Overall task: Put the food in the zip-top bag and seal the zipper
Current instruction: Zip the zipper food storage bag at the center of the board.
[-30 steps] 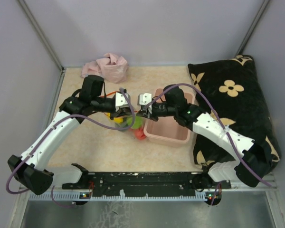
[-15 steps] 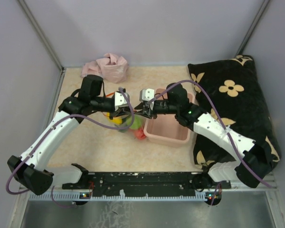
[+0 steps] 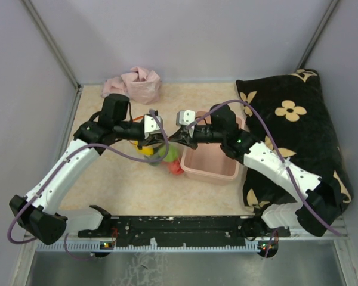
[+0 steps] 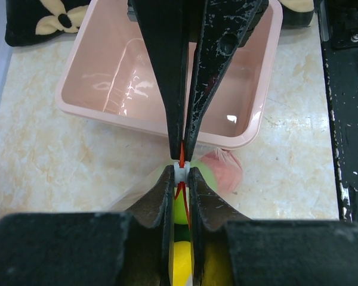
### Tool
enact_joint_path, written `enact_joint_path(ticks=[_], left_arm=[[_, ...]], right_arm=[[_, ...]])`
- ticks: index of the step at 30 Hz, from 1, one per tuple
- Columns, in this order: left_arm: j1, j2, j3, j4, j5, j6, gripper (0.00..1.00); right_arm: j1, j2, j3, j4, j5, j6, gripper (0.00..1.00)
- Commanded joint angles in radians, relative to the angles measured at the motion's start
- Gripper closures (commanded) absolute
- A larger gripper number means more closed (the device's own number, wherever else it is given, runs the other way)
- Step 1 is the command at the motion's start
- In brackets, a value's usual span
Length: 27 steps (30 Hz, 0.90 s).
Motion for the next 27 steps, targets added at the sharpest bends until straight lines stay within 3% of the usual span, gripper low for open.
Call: enact_joint_path(ticks=[1,15,16,20,27], left_arm=[[-0.002,-0.031,0.004,0.004,-0.038,-0.001,0.99],[-0.001,-0.055,0.009,-0.022,-0.164,0.0,0.97],[-0.001,-0.053,0.012,-0.024,-0.151,0.0,0.97],[-0.001,-0.045,0.013,-0.012,-0.103,0.0,0.98],[0.0,-0.036,0.013,-0.004,-0.082,0.0,0.99]], right_arm=[[-0.04,-0.066,0.007,-0.012,0.025,-0.013,1.0],[-0.083,-0.116,-0.025,-0.074,0.032,-0.016,1.0],[-0.081,-0.116,-0.024,-0.061,0.017,-0.013,0.97],[-0.081,-0.073,0.005,0.009,-0.065,0.038,0.66],[-0.045,0.001,0.048,0.106,-0.126,0.075,0.61]])
